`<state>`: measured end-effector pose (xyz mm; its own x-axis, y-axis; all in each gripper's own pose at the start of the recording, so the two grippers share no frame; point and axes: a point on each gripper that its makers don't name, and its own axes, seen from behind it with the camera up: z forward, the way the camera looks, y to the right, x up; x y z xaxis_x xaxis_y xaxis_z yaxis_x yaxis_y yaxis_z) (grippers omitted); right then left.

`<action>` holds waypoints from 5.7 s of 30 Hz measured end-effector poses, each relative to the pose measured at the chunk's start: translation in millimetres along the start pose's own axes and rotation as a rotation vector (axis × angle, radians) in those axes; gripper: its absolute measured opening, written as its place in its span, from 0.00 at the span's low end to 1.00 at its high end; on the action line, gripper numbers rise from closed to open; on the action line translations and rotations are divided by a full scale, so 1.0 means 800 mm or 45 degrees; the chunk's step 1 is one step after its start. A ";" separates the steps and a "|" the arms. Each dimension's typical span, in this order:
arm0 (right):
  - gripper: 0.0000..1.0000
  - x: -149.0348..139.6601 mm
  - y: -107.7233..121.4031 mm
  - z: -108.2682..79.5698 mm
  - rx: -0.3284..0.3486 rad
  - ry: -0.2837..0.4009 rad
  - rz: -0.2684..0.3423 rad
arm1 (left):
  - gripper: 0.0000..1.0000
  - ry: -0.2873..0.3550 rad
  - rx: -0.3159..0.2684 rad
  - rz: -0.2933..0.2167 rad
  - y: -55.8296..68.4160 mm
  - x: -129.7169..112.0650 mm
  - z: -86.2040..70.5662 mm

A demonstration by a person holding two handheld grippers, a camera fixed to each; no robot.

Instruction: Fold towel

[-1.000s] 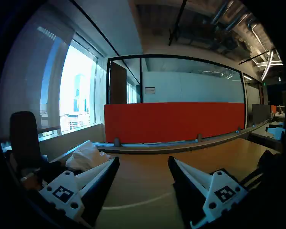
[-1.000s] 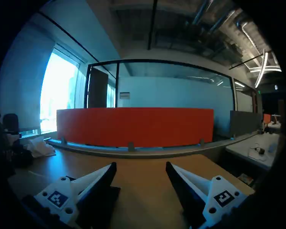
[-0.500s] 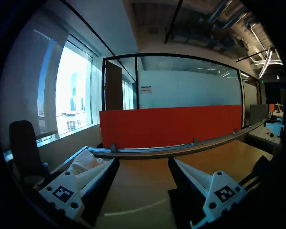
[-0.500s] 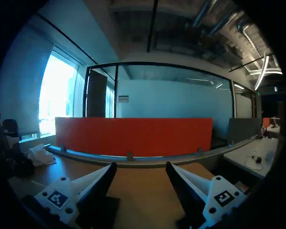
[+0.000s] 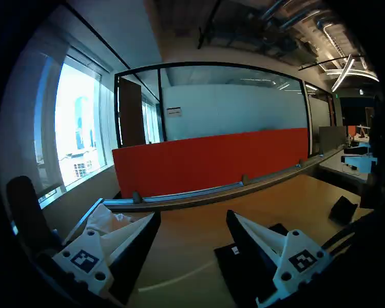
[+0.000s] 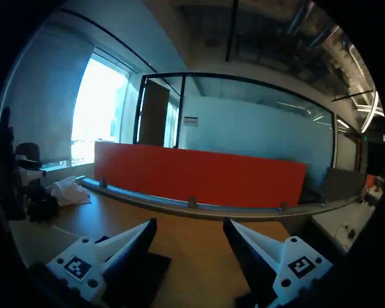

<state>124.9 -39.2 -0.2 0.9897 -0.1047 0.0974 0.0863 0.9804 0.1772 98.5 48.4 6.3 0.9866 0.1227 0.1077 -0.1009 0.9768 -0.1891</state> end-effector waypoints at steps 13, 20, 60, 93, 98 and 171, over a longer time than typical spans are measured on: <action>1.00 -0.025 -0.055 -0.002 0.262 -0.156 -0.065 | 0.95 -0.116 -0.182 0.076 0.034 -0.024 0.001; 1.00 -0.045 -0.062 0.000 0.307 -0.218 -0.096 | 0.95 -0.169 -0.231 0.087 0.047 -0.049 0.002; 1.00 -0.276 -0.123 -0.025 0.478 -0.662 -0.155 | 0.95 -0.547 -0.407 0.155 0.112 -0.265 -0.006; 1.00 -0.395 -0.132 -0.060 0.585 -0.919 -0.225 | 0.95 -0.842 -0.591 0.231 0.163 -0.387 -0.040; 0.97 -0.400 -0.133 -0.060 0.596 -0.931 -0.225 | 0.94 -0.855 -0.602 0.239 0.169 -0.391 -0.040; 0.17 -0.403 -0.146 -0.060 0.704 -0.971 -0.165 | 0.20 -0.911 -0.704 0.268 0.191 -0.395 -0.045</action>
<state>-198.4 -111.7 -99.2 0.6182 -0.4794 0.6229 -0.0695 0.7560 0.6509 -224.1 152.9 -91.4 0.6222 0.5471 0.5600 -0.0118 0.7218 -0.6920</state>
